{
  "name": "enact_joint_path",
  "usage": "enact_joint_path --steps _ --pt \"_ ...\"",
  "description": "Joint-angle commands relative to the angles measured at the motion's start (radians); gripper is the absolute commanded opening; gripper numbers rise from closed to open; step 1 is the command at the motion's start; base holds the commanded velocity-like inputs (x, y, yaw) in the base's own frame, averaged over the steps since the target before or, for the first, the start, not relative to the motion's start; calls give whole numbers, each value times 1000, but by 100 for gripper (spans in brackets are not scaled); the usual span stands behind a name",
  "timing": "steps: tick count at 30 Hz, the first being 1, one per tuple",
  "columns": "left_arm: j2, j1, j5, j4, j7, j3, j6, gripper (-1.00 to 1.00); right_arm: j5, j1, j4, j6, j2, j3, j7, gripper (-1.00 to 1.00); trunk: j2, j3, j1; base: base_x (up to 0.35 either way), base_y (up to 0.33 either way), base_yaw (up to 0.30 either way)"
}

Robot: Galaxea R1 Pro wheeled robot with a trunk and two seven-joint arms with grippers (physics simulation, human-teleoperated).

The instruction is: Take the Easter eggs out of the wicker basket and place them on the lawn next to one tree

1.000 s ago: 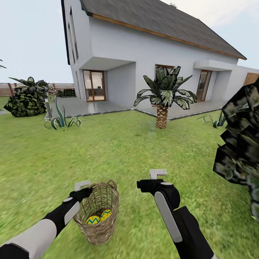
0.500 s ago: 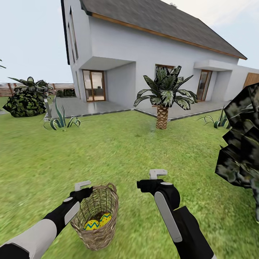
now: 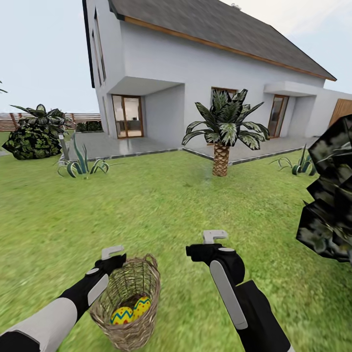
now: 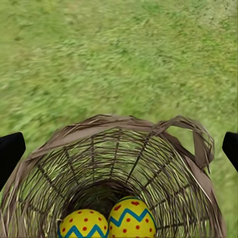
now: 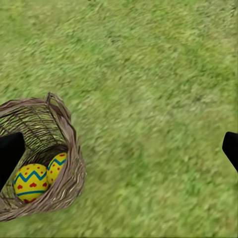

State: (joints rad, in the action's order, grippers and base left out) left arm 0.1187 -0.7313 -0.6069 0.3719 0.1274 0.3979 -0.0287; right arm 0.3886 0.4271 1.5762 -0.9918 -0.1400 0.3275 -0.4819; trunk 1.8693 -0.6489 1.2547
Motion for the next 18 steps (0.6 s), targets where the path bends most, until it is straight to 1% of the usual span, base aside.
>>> enact_joint_path --steps 1,4,11,18 --pt "1 -1 -8 1 6 9 -3 100 10 1 1 -2 0 1 -10 100 0 -1 0 153 0 0" --pt "1 0 -8 1 6 9 -4 100 10 1 1 -2 0 1 -10 100 0 -1 0 185 0 0" --pt "1 0 -8 1 6 9 -5 100 9 1 1 -2 0 1 -10 100 0 -1 0 248 0 0" --pt "1 0 -8 1 6 9 -6 100 9 1 2 -3 0 1 -10 100 0 -1 0 65 0 0"
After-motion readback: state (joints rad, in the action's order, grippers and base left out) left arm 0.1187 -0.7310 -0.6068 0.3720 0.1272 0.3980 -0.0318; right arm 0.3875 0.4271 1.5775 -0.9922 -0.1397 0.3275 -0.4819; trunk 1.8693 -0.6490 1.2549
